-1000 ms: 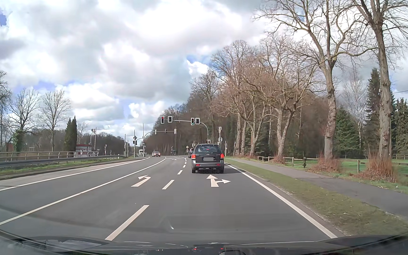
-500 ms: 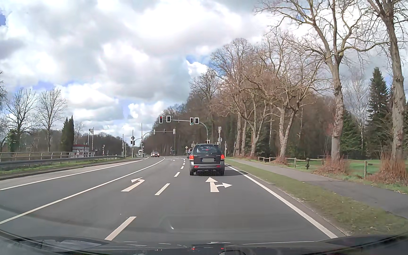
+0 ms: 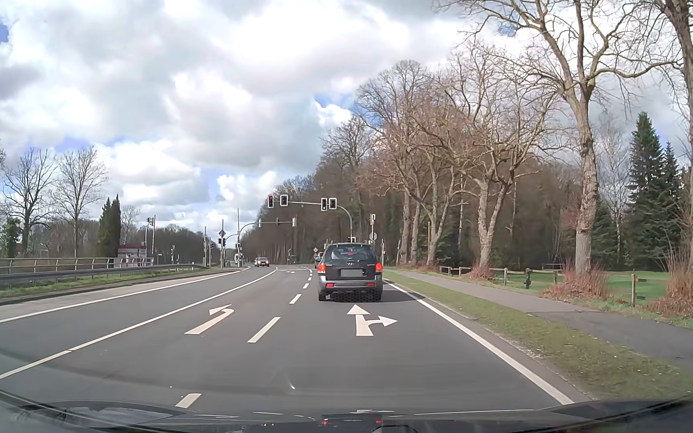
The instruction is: Follow the waypoints while adhering to traffic rules and regulations
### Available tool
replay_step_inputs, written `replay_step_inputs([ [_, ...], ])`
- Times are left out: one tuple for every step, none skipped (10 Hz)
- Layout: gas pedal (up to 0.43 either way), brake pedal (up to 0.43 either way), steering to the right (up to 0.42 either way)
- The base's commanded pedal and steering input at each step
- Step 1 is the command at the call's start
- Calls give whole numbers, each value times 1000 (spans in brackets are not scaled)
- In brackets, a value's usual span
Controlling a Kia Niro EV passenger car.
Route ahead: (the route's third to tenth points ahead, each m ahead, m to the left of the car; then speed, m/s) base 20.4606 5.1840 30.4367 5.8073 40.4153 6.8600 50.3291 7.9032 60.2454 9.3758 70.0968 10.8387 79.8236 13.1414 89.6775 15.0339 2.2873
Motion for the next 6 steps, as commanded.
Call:
replay_step_inputs([
  [0,49,6],
  [0,55,6],
  [0,67,6],
  [0,79,5],
  [0,91,6],
  [0,98,6],
])
